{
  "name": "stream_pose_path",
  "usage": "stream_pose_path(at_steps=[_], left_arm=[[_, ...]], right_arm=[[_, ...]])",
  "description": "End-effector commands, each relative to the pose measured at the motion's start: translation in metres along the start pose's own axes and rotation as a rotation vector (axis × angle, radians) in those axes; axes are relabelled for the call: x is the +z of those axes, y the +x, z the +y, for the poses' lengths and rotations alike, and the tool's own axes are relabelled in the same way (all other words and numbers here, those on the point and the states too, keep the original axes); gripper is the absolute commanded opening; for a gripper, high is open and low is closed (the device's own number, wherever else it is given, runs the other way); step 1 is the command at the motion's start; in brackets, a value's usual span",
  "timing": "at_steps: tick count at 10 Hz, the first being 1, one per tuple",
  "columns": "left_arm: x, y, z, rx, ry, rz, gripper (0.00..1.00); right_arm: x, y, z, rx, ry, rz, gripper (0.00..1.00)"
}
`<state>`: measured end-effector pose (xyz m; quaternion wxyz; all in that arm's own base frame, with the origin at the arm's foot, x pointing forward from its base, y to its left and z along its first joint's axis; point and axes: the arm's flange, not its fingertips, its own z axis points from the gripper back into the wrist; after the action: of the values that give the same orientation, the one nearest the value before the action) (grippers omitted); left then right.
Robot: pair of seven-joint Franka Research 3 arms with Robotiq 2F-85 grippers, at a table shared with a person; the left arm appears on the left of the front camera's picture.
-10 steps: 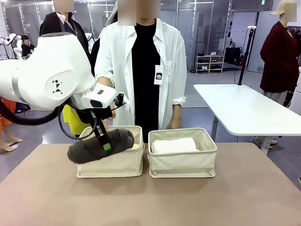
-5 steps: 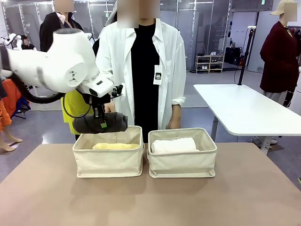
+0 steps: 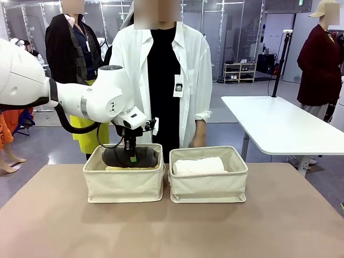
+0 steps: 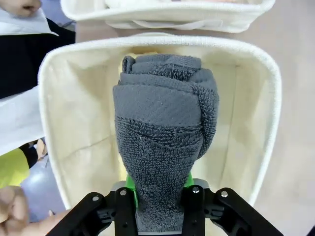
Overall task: Divide the towels into two baskets.
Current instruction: Pick up one hotel-folded towel from the bottom of the table and place it in the Fabric basket indicated by the person.
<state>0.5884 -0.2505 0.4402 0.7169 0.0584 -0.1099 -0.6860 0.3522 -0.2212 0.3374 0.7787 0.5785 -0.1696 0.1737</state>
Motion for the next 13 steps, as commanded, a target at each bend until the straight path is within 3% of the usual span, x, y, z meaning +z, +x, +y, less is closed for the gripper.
stream_pose_path(at_steps=[1, 2, 4, 7, 8, 9, 13], left_arm=[[-0.001, -0.002, 0.007, 0.019, -0.013, 0.071, 0.49], [-0.004, -0.001, 0.007, 0.042, -0.014, 0.063, 0.74], [-0.005, -0.005, 0.004, 0.048, -0.018, 0.054, 1.00], [0.001, -0.011, -0.009, 0.080, 0.024, 0.085, 1.00], [0.001, -0.016, -0.018, 0.148, 0.152, 0.180, 1.00], [-0.006, -0.005, 0.002, 0.059, -0.004, 0.046, 1.00], [-0.006, -0.005, 0.002, 0.059, -0.004, 0.046, 1.00]], right_arm=[[0.000, -0.001, 0.004, 0.005, 0.000, -0.003, 1.00], [0.000, -0.001, 0.004, 0.005, 0.000, -0.003, 1.00], [0.000, -0.001, 0.004, 0.005, 0.000, -0.003, 1.00], [0.000, -0.001, 0.004, 0.005, 0.000, -0.003, 1.00], [0.000, -0.001, 0.004, 0.005, 0.000, -0.003, 1.00], [0.000, -0.001, 0.004, 0.005, 0.000, -0.003, 1.00], [0.000, -0.001, 0.004, 0.005, 0.000, -0.003, 1.00]])
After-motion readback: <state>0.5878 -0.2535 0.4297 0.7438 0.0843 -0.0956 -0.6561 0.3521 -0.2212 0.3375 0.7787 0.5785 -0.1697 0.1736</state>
